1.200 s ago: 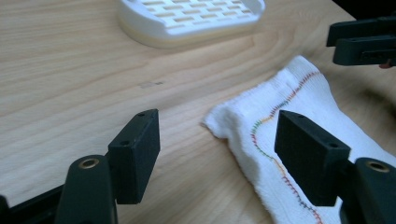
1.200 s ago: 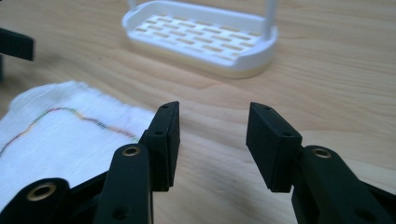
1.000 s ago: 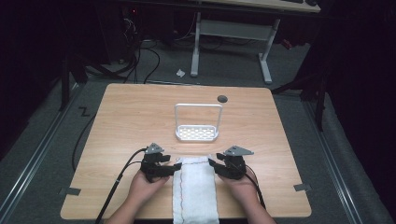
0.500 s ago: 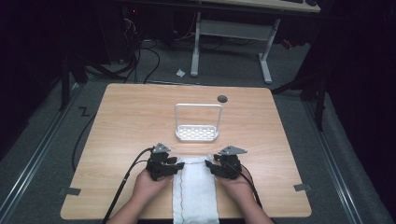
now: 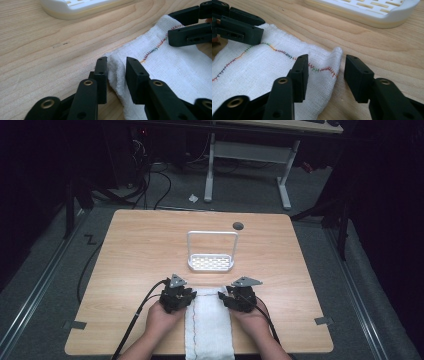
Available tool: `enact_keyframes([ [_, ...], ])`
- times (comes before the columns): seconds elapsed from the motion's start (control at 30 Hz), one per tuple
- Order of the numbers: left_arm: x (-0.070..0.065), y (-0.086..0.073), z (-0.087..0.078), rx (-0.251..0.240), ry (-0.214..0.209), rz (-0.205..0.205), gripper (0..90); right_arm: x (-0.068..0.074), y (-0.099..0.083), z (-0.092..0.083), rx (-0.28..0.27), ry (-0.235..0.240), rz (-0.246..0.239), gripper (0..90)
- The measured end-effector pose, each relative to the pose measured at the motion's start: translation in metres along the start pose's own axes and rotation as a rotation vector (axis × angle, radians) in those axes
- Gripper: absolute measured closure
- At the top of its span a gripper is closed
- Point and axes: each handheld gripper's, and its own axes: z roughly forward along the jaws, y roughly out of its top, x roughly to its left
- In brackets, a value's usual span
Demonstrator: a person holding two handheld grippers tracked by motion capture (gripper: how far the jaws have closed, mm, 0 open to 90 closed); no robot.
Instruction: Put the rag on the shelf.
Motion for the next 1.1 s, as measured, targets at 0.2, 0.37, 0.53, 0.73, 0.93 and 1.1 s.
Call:
enact_keyframes([
  [0.2, -0.002, -0.003, 0.001, -0.016, -0.002, -0.022, 79.8, 0.003, 0.000, 0.001, 0.001, -0.001, 0.020, 72.7],
  [0.37, -0.003, -0.004, 0.001, -0.029, -0.003, -0.038, 84.0, 0.007, 0.001, 0.003, 0.002, -0.004, 0.014, 83.6],
  [0.53, -0.011, -0.009, -0.012, -0.169, 0.022, 0.006, 84.7, 0.013, 0.001, -0.001, -0.039, -0.027, -0.016, 85.5],
  [0.73, -0.026, -0.014, -0.030, -0.366, 0.052, 0.072, 84.7, 0.019, 0.004, -0.018, -0.157, -0.031, -0.027, 85.4],
  [0.93, -0.038, -0.013, -0.052, -0.538, 0.057, 0.105, 84.6, 0.028, 0.009, -0.047, -0.332, -0.032, -0.070, 85.4],
  [1.1, -0.043, -0.010, -0.067, -0.605, 0.042, 0.101, 84.5, 0.034, 0.015, -0.063, -0.417, -0.023, -0.086, 85.4],
])
